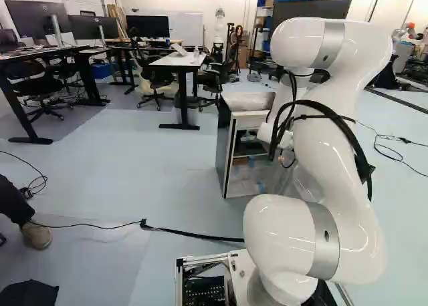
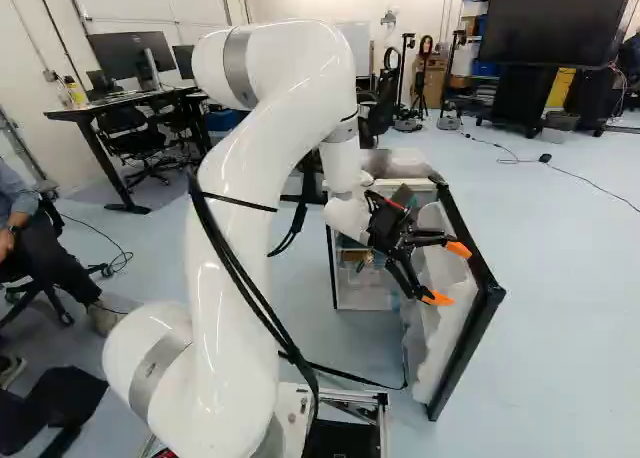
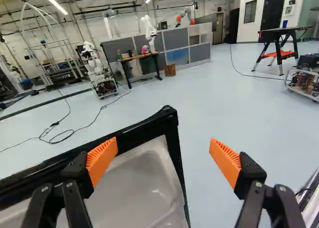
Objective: Open the fridge door
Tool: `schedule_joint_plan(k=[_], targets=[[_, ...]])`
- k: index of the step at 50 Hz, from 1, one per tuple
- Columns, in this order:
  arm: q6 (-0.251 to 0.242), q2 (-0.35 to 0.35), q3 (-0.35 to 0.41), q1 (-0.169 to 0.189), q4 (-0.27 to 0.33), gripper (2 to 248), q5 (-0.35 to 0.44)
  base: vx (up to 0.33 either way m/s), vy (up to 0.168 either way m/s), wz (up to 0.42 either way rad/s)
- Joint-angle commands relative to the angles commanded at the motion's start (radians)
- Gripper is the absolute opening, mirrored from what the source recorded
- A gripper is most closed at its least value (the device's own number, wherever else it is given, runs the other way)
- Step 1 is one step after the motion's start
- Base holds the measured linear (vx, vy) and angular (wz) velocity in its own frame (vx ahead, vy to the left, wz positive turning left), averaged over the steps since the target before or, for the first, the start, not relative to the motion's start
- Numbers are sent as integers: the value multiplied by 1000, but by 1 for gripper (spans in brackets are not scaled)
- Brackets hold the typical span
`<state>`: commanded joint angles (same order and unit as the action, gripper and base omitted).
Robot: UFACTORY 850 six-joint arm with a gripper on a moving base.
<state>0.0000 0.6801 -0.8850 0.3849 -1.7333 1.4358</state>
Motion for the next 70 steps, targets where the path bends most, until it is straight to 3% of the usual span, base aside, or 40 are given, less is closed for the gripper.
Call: schedule_joint_plan(k=[41, 52, 70], targets=[[0, 105, -240, 158, 0, 247, 0, 0, 0, 0], [0, 101, -232, 159, 2, 247, 0, 0, 0, 0], [0, 44, -107, 117, 74, 247, 0, 0, 0, 0]])
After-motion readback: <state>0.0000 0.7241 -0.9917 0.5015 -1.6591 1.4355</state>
